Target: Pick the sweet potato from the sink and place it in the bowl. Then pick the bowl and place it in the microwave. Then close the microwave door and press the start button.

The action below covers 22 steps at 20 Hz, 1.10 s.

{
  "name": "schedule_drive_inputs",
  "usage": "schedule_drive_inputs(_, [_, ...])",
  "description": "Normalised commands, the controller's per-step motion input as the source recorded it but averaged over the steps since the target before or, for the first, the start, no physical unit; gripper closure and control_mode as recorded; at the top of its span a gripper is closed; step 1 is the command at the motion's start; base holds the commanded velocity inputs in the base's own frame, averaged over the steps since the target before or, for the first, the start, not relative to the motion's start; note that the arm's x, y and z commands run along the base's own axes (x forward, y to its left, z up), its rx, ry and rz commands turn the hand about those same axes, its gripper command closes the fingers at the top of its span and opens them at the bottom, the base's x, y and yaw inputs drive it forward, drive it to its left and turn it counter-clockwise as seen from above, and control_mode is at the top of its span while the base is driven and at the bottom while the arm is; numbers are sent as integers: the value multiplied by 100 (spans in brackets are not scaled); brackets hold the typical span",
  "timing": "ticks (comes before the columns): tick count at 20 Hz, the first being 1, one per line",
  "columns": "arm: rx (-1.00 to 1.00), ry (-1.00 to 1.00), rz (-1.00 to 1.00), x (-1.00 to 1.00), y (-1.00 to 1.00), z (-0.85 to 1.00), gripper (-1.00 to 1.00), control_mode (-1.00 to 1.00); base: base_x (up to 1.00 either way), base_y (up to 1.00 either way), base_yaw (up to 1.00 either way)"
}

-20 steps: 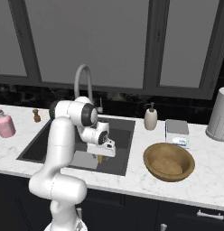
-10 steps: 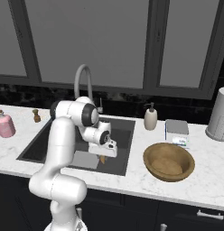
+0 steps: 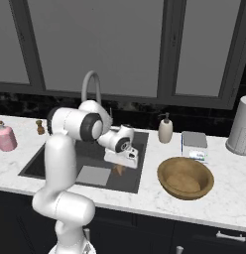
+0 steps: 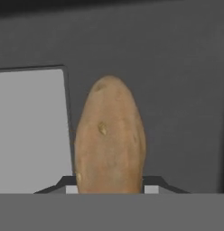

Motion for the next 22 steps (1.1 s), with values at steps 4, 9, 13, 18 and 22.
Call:
schedule_drive_inputs(4, [0, -15, -3, -51, -41, 100, 100, -100, 0, 0, 0])
schedule_drive_inputs(9, [0, -22, -6, -56, -13, 100, 100, -100, 0, 0, 0])
schedule_drive_inputs(13, [0, -21, -12, -48, -28, 97, 100, -100, 0, 0, 0])
schedule_drive_inputs(18, [0, -15, -20, -31, -48, 91, 100, -100, 0, 0, 0])
schedule_drive_inputs(22, [0, 0, -31, -15, -74, 70, 100, -100, 0, 0, 0])
